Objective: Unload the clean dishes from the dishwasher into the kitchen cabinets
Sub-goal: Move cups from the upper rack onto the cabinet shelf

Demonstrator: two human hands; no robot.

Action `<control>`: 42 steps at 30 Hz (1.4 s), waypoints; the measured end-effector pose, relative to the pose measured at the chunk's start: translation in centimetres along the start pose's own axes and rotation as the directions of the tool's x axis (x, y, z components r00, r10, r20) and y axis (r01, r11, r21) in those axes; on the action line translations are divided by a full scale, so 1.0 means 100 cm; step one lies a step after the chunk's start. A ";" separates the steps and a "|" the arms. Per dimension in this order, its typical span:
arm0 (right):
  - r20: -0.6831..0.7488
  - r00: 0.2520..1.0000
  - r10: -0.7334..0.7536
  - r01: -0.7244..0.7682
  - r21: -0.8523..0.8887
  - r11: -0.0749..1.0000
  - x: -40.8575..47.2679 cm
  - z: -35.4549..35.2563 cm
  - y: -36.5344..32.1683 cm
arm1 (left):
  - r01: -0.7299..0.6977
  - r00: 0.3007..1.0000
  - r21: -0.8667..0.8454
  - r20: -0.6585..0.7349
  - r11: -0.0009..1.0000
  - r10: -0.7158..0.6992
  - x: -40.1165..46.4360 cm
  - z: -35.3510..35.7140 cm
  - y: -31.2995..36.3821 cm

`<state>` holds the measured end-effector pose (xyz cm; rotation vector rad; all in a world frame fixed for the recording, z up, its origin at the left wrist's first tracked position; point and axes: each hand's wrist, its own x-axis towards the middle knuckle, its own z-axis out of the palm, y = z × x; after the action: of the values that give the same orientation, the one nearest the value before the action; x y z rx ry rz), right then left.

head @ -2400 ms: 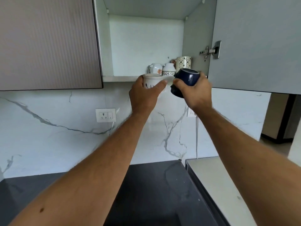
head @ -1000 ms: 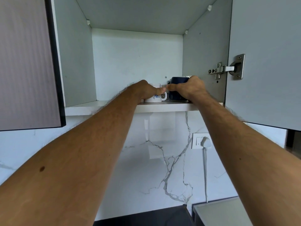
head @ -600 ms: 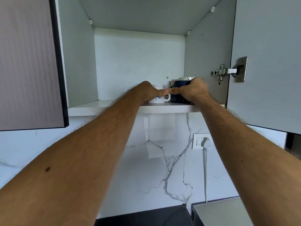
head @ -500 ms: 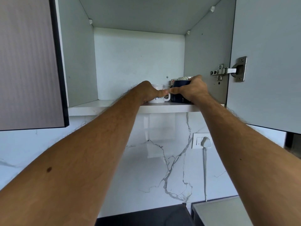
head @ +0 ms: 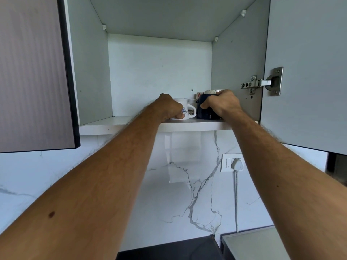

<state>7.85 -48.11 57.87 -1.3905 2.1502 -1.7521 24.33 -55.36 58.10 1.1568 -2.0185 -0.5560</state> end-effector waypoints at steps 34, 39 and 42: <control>-0.201 0.979 0.037 -0.010 0.131 0.991 -0.005 -0.002 0.000 | 0.022 0.988 0.038 -0.155 0.999 -0.016 -0.013 -0.002 0.005; -0.279 0.960 0.028 0.014 0.147 0.989 -0.010 -0.005 -0.001 | 0.034 0.970 -0.124 -0.236 0.992 -0.063 -0.010 -0.004 0.005; -0.246 0.969 0.003 0.024 0.104 0.994 -0.022 -0.006 -0.006 | -0.008 0.967 -0.206 -0.251 0.978 -0.045 -0.022 -0.008 0.008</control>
<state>9.21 -46.21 57.52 -1.2190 2.1254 -2.1101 25.18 -53.05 58.30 1.0636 -1.6907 -0.5790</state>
